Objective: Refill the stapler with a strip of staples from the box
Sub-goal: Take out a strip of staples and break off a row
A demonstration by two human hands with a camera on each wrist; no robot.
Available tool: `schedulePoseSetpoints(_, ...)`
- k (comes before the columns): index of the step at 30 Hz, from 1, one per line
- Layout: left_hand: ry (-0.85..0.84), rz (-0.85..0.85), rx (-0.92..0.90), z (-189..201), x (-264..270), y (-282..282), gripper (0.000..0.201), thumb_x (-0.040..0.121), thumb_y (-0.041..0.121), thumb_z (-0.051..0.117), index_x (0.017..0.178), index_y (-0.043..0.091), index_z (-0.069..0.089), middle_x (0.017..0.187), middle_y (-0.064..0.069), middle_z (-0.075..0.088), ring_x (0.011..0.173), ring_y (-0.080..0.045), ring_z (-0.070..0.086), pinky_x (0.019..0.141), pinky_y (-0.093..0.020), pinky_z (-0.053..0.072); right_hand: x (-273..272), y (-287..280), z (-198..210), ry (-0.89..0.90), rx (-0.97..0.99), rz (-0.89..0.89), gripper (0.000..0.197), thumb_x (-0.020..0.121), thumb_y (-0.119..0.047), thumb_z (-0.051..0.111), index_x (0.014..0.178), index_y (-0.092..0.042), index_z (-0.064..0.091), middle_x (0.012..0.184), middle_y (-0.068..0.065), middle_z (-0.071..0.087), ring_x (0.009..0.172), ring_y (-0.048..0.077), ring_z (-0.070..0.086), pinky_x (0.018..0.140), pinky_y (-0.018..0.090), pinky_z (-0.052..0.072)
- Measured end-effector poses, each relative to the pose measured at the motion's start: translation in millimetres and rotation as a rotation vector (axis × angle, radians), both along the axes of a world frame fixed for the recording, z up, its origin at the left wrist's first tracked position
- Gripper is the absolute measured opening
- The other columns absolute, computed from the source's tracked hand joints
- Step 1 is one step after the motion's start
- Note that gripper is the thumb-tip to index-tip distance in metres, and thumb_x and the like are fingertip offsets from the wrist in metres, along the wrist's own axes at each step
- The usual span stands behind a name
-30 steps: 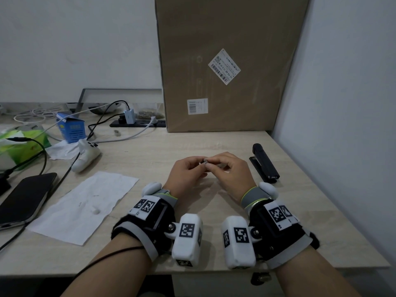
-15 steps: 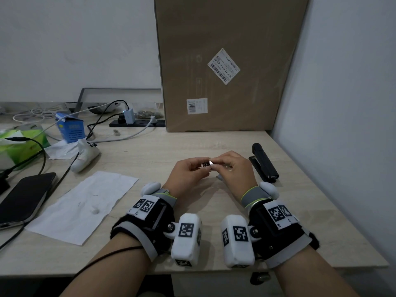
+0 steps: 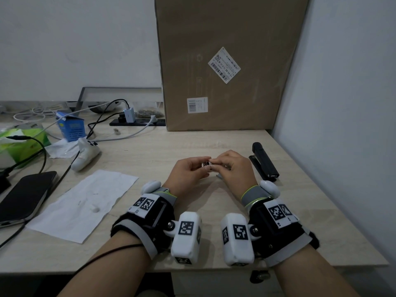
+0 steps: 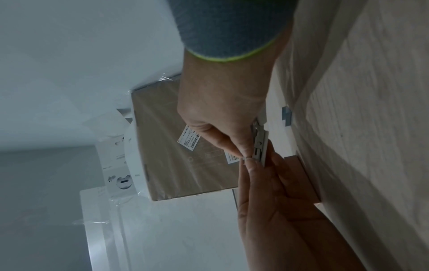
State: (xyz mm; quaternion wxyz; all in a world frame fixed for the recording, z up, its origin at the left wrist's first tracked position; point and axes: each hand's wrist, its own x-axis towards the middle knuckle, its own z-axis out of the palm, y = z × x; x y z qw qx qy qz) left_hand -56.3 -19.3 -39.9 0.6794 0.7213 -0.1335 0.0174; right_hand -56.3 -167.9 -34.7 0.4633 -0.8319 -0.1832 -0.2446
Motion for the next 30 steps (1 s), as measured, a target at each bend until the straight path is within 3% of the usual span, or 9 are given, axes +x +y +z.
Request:
schedulePoseSetpoints(3, 0.034, -0.008, -0.027, -1.3, 0.3, -0.7, 0.036, 0.087, 0.01, 0.062, 0.122, 0.002, 0.06, 0.109, -0.021, 0.069, 0.093, -0.017, 0.065, 0.088, -0.025, 0.053, -0.4, -0.2, 0.0, 0.018, 0.0, 0.001, 0.013, 0.075, -0.01, 0.073, 0.087, -0.005, 0.075, 0.085, 0.01, 0.066, 0.075, 0.015, 0.059, 0.067, 0.012, 0.047)
schedulePoseSetpoints(7, 0.097, -0.025, -0.094, -2.7, 0.8, -1.4, 0.034, 0.088, 0.009, 0.06, 0.121, 0.0, 0.06, 0.114, -0.029, 0.065, 0.09, -0.019, 0.065, 0.082, -0.02, 0.055, -0.2, -1.4, -0.1, -0.005, -0.08, -0.023, 0.012, 0.074, -0.018, 0.073, 0.084, -0.011, 0.076, 0.084, 0.008, 0.069, 0.086, 0.024, 0.059, 0.078, 0.039, 0.049)
schedulePoseSetpoints(10, 0.175, -0.057, -0.227, -2.8, -1.1, -2.7, 0.032, 0.088, 0.003, 0.057, 0.119, -0.005, 0.06, 0.118, -0.026, 0.065, 0.101, -0.025, 0.063, 0.083, -0.02, 0.055, -0.2, -0.4, -0.8, -0.005, -0.095, -0.05, 0.011, 0.073, -0.025, 0.073, 0.081, -0.018, 0.076, 0.085, 0.002, 0.07, 0.09, 0.022, 0.058, 0.084, 0.047, 0.045)
schedulePoseSetpoints(15, 0.228, -0.078, -0.313, -3.0, -1.3, -2.8, 0.032, 0.088, 0.0, 0.055, 0.119, -0.01, 0.058, 0.121, -0.028, 0.062, 0.105, -0.027, 0.062, 0.09, -0.025, 0.052, -3.2, -0.4, 3.1, 0.034, -0.198, -0.128, 0.01, 0.074, -0.034, 0.072, 0.082, -0.028, 0.074, 0.09, -0.007, 0.07, 0.099, 0.014, 0.055, 0.091, 0.042, 0.029)
schedulePoseSetpoints(19, 0.196, -0.063, -0.227, -2.5, -0.8, -1.1, 0.03, 0.089, 0.003, 0.055, 0.118, -0.005, 0.061, 0.119, -0.025, 0.065, 0.103, -0.024, 0.063, 0.085, -0.021, 0.054, -4.9, 2.9, 0.9, 0.084, -0.031, -0.056, 0.018, 0.066, -0.043, 0.069, 0.079, -0.031, 0.072, 0.078, -0.011, 0.065, 0.087, 0.017, 0.061, 0.087, 0.055, 0.043)
schedulePoseSetpoints(22, 0.16, -0.054, -0.165, -1.7, -0.7, -0.6, 0.028, 0.09, 0.006, 0.055, 0.116, -0.001, 0.063, 0.117, -0.024, 0.067, 0.1, -0.022, 0.063, 0.082, -0.021, 0.052, -5.3, 4.7, 0.0, 0.103, 0.024, -0.037, 0.023, 0.063, -0.047, 0.067, 0.08, -0.032, 0.071, 0.078, -0.01, 0.066, 0.084, 0.016, 0.062, 0.085, 0.055, 0.046)
schedulePoseSetpoints(26, 0.123, -0.039, -0.128, -1.1, -2.2, -0.5, 0.027, 0.092, 0.007, 0.052, 0.115, -0.002, 0.063, 0.115, -0.026, 0.066, 0.096, -0.022, 0.062, 0.08, -0.02, 0.053, -3.9, 4.6, 0.5, 0.111, 0.033, -0.035, 0.01, 0.07, -0.03, 0.073, 0.079, -0.027, 0.074, 0.079, -0.009, 0.066, 0.083, 0.016, 0.062, 0.085, 0.051, 0.049)
schedulePoseSetpoints(30, 0.115, -0.037, -0.129, -0.4, -2.4, -1.0, 0.027, 0.091, 0.007, 0.054, 0.115, -0.002, 0.063, 0.114, -0.026, 0.066, 0.095, -0.021, 0.062, 0.08, -0.019, 0.054, -5.4, 5.1, -0.1, 0.084, 0.041, -0.061, 0.013, 0.069, -0.038, 0.07, 0.079, -0.03, 0.072, 0.079, -0.014, 0.065, 0.086, 0.015, 0.062, 0.085, 0.053, 0.046)
